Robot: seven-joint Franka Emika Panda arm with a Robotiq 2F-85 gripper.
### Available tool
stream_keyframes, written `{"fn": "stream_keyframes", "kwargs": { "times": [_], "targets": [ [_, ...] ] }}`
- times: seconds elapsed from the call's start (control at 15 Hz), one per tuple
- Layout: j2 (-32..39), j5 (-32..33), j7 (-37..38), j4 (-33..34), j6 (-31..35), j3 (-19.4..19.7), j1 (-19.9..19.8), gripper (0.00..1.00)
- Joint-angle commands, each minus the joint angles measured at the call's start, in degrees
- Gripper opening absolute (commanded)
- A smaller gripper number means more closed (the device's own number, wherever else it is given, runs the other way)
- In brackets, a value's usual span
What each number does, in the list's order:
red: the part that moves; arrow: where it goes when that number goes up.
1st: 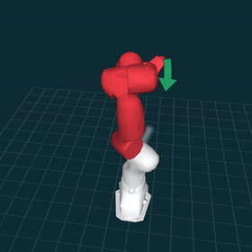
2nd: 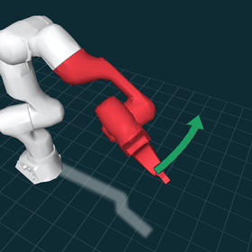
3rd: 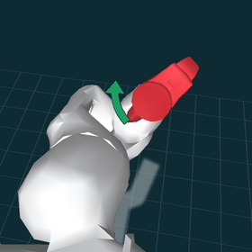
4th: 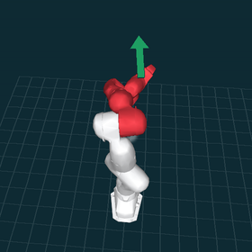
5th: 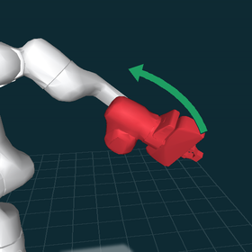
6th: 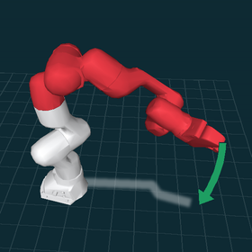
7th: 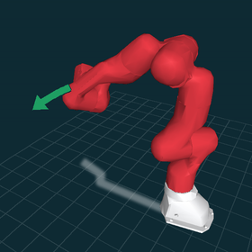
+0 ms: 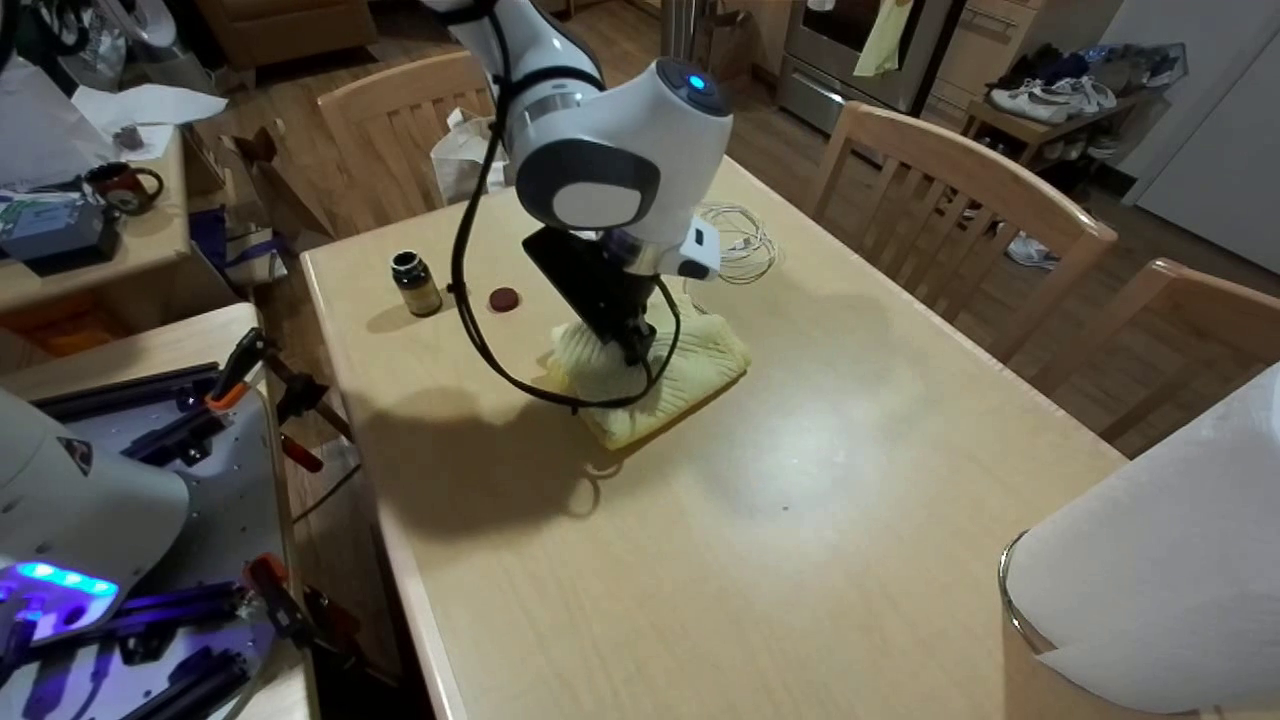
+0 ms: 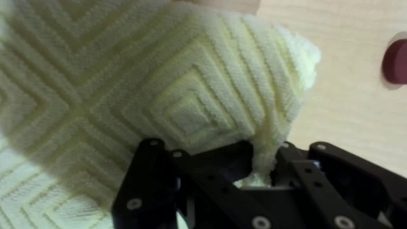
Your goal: Use the yellow towel to wipe the table
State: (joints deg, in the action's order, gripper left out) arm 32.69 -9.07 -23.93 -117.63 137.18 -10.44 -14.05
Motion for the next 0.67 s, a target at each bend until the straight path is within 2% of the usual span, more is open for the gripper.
{"fn": "stream_keyframes", "kwargs": {
  "times": [0.0,0.27,0.6],
  "targets": [
    [-5.0,-2.1,-4.8,-6.6,-2.0,-2.1,1.3,0.03],
    [-5.5,-0.9,-4.4,-9.9,-1.8,-1.0,3.6,0.03],
    [-0.4,-0.9,-3.7,-6.4,-1.2,2.3,2.9,0.03]
  ]
}}
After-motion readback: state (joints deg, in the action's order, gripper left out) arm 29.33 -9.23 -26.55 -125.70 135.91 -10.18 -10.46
